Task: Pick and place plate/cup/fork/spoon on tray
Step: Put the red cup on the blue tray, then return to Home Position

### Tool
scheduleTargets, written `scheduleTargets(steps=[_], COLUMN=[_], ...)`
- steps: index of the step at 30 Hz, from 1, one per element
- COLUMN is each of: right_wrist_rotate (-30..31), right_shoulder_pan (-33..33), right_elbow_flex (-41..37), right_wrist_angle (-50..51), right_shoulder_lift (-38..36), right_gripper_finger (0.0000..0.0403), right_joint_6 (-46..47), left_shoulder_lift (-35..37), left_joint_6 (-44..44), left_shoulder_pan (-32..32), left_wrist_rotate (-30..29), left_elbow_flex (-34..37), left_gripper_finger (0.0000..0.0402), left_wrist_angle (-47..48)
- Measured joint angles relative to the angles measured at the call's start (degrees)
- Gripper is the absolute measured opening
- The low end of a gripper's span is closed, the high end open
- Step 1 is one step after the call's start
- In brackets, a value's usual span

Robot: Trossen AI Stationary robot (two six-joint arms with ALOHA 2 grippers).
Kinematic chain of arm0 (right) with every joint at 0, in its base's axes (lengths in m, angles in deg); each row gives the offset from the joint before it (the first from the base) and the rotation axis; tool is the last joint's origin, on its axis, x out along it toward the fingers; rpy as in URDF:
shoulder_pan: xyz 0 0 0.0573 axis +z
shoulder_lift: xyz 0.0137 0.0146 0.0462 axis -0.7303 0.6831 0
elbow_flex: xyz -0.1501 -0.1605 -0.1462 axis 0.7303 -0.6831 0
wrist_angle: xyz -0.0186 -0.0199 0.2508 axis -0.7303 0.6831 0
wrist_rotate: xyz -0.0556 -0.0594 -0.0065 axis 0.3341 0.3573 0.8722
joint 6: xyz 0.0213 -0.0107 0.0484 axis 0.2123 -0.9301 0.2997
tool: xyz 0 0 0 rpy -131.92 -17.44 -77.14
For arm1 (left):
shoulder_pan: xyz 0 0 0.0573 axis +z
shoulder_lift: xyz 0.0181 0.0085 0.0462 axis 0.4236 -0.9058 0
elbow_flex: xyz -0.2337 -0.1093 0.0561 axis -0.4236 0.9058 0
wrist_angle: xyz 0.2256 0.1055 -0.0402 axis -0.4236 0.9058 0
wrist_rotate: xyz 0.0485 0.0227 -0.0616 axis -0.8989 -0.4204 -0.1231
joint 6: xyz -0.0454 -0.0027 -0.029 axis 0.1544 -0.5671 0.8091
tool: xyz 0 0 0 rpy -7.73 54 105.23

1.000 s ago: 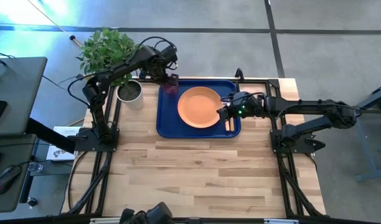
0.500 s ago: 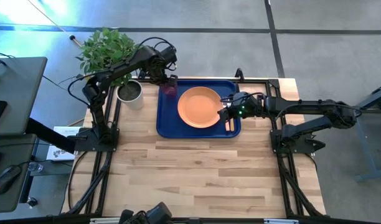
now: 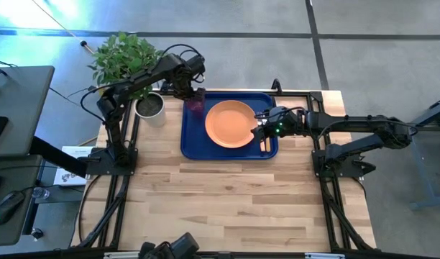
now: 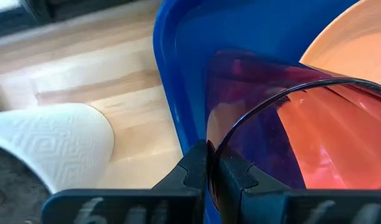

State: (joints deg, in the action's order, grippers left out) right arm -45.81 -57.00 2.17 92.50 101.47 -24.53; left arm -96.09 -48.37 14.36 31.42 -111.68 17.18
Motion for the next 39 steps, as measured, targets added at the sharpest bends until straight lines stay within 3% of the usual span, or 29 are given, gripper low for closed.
scheduleTargets(steps=[11, 27, 39], right_wrist_rotate=[-0.19, -0.22, -0.2], right_shoulder_pan=[0.0, 0.0, 0.0], right_elbow_flex=[0.0, 0.0, 0.0], right_wrist_angle=[0.13, 0.13, 0.13], right_shoulder_lift=[0.01, 0.02, 0.02], right_gripper_finger=[0.0094, 0.0094, 0.0094], right_joint_6=[-0.19, -1.27, -1.27], left_shoulder_lift=[-1.05, -1.25, -1.2], left_joint_6=[-0.48, -3.01, -3.03], left_shoulder_pan=[-0.39, -0.35, -0.33], left_wrist_rotate=[-0.19, -0.55, -0.14], left_elbow_flex=[-0.07, -0.04, -6.03], left_gripper_finger=[0.001, 0.0075, 0.0121], left_wrist_angle=[-0.66, -0.49, -0.24])
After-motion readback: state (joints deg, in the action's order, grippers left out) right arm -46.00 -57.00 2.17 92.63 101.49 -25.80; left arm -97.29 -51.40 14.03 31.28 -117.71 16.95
